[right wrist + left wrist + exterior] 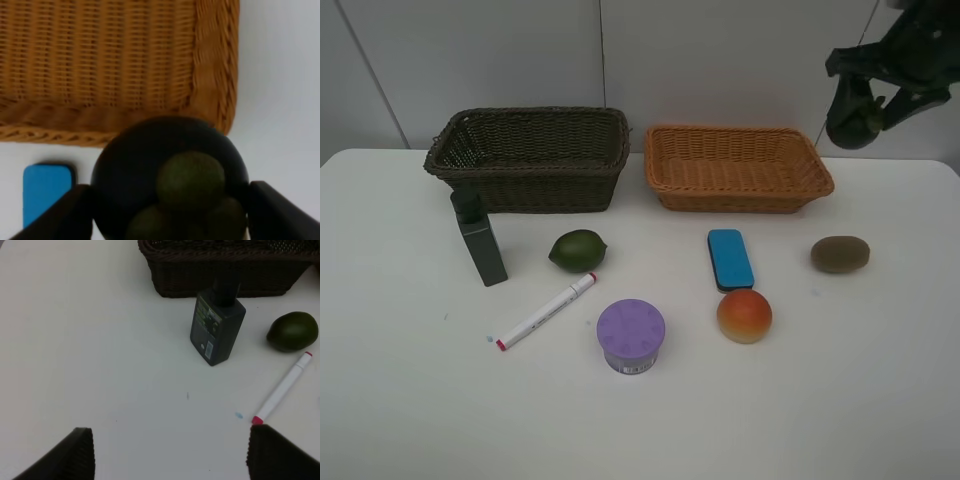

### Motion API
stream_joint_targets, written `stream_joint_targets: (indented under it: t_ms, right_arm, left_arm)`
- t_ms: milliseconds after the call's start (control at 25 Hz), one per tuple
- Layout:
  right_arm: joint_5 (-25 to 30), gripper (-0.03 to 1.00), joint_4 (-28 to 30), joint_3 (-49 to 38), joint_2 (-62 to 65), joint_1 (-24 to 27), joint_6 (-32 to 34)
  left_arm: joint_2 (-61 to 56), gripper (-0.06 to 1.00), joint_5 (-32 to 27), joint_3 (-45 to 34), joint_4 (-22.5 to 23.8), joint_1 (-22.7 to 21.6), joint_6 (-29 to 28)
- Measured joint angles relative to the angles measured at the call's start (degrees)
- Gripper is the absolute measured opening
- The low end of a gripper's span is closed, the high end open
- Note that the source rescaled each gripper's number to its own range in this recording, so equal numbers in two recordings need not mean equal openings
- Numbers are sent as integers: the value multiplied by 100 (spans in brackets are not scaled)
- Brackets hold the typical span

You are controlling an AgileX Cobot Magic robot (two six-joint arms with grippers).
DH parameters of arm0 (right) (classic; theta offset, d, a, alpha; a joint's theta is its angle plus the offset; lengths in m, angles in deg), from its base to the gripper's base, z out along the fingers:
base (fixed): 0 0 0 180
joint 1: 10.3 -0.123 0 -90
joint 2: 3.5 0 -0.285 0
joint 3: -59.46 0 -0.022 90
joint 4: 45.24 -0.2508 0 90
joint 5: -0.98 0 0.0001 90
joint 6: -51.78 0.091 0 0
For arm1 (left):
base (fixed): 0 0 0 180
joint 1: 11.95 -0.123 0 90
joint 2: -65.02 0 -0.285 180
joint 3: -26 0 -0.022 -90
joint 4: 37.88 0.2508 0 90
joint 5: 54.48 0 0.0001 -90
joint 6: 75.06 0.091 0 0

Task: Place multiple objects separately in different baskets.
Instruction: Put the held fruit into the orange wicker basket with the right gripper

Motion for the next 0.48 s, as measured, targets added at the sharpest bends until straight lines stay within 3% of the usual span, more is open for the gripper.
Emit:
stream_joint_targets:
  t_ms: [240, 480]
  right_arm:
    - [434, 39, 34, 1511, -1429, -93, 238]
    - [711, 39, 26, 2385, -2455, -93, 298]
  left_arm:
    - [0, 82, 0, 0, 0, 0, 0]
    - [0, 82, 0, 0, 0, 0, 0]
